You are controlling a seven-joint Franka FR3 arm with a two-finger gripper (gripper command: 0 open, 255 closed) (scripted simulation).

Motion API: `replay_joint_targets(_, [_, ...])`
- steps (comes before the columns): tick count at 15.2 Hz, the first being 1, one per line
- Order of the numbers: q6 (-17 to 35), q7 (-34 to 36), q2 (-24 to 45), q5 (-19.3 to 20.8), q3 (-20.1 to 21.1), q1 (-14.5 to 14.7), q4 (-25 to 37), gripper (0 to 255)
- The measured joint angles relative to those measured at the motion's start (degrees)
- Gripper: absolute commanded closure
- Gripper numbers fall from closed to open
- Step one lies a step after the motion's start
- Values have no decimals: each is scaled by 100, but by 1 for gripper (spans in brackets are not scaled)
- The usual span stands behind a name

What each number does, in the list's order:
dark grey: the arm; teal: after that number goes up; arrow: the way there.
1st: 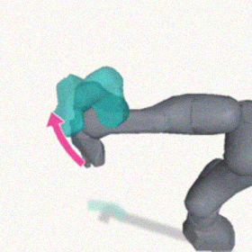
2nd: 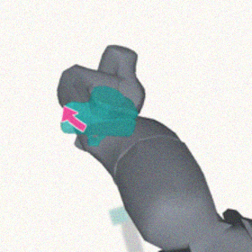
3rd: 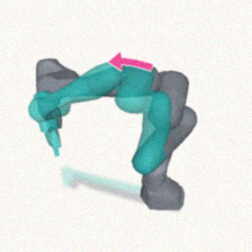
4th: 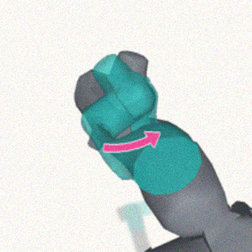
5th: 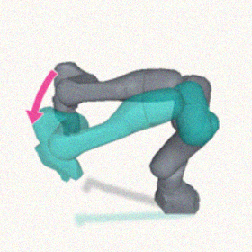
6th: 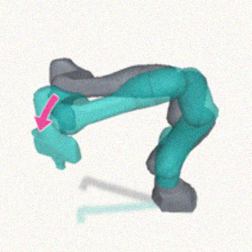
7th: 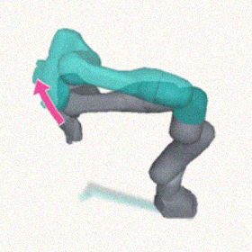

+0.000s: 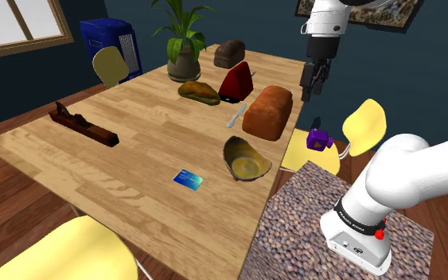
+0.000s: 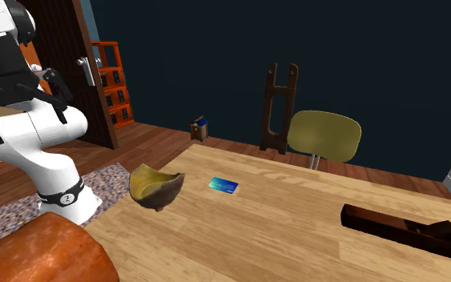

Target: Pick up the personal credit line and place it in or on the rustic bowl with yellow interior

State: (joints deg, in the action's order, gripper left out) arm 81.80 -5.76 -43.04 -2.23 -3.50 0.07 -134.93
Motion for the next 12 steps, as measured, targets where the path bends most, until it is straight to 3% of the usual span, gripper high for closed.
replay_joint_targets(5, [379, 216, 250, -213, 308, 173, -99, 0])
replay_joint_targets(12, [1312, 674, 936, -608, 999, 552, -258, 0])
